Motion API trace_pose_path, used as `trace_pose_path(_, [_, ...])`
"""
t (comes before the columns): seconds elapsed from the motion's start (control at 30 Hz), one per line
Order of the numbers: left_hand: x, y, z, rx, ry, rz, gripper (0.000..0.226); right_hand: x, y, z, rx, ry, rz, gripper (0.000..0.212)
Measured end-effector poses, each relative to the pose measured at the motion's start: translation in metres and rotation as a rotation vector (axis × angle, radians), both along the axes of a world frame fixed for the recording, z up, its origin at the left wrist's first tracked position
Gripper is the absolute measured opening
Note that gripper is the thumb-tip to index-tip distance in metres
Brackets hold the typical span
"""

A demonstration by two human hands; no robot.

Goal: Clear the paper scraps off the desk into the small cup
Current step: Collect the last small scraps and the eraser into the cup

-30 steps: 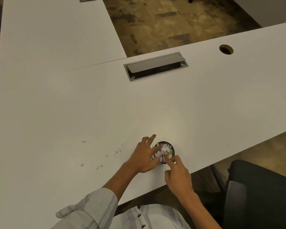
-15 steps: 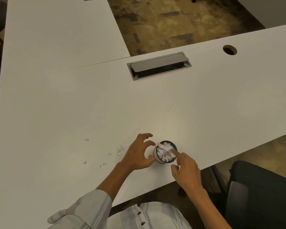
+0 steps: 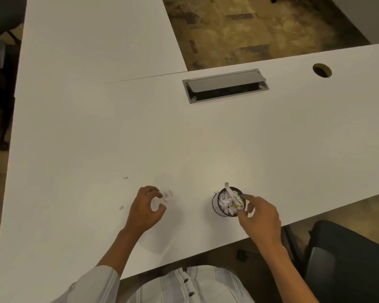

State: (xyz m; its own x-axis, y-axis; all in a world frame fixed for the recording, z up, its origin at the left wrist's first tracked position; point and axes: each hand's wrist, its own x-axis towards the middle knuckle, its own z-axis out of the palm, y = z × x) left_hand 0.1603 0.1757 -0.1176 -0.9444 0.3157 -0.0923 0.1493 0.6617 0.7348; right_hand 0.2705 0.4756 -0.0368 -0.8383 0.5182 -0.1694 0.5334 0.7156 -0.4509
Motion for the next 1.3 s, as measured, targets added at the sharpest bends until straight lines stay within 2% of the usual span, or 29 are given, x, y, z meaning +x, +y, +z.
trace_pose_path(0.1, [0.000,-0.020,-0.005,-0.036,0.006,0.091,0.031,-0.006,0.009,0.004,0.000,0.059,-0.032,0.056])
trace_pose_path(0.2, [0.001,-0.035,-0.009,-0.061,-0.002,0.137,0.033,-0.016,0.007,0.001,0.007,-0.079,0.054,0.089])
trace_pose_path(0.3, [0.004,-0.042,-0.010,-0.073,-0.021,0.144,0.031,-0.022,-0.001,-0.006,0.114,-0.215,0.160,0.112])
trace_pose_path(0.43, [0.006,-0.042,-0.008,-0.071,-0.024,0.143,0.034,-0.023,-0.006,-0.017,0.122,-0.291,0.153,0.122])
trace_pose_path(0.6, [0.002,-0.037,-0.004,-0.063,-0.004,0.114,0.035,-0.020,-0.006,-0.023,0.097,-0.265,0.104,0.124])
trace_pose_path(0.7, [-0.001,-0.032,-0.003,-0.058,-0.001,0.096,0.031,-0.018,-0.006,-0.022,0.084,-0.231,0.087,0.121])
trace_pose_path(0.8, [-0.005,-0.028,-0.002,-0.061,-0.003,0.086,0.031,-0.020,-0.007,-0.016,0.071,-0.105,0.071,0.110])
trace_pose_path(0.9, [-0.008,-0.029,-0.002,-0.064,0.000,0.082,0.035,-0.031,-0.017,-0.008,-0.014,0.113,0.106,0.090])
trace_pose_path(1.0, [-0.010,-0.034,-0.001,-0.091,-0.001,0.086,0.036,-0.051,-0.041,-0.001,-0.031,0.171,0.211,0.060])
trace_pose_path(1.07, [-0.011,-0.041,-0.002,-0.110,-0.001,0.085,0.035,-0.074,-0.054,0.000,0.079,0.058,0.332,0.046])
trace_pose_path(1.13, [-0.010,-0.048,-0.001,-0.123,0.002,0.087,0.036,-0.105,-0.061,-0.002,0.153,-0.179,0.413,0.041])
trace_pose_path(1.2, [-0.008,-0.056,-0.001,-0.128,0.008,0.095,0.036,-0.140,-0.065,-0.004,0.214,-0.401,0.431,0.035])
trace_pose_path(1.3, [-0.005,-0.067,0.000,-0.135,0.004,0.116,0.035,-0.180,-0.067,-0.013,0.332,-0.626,0.478,0.029])
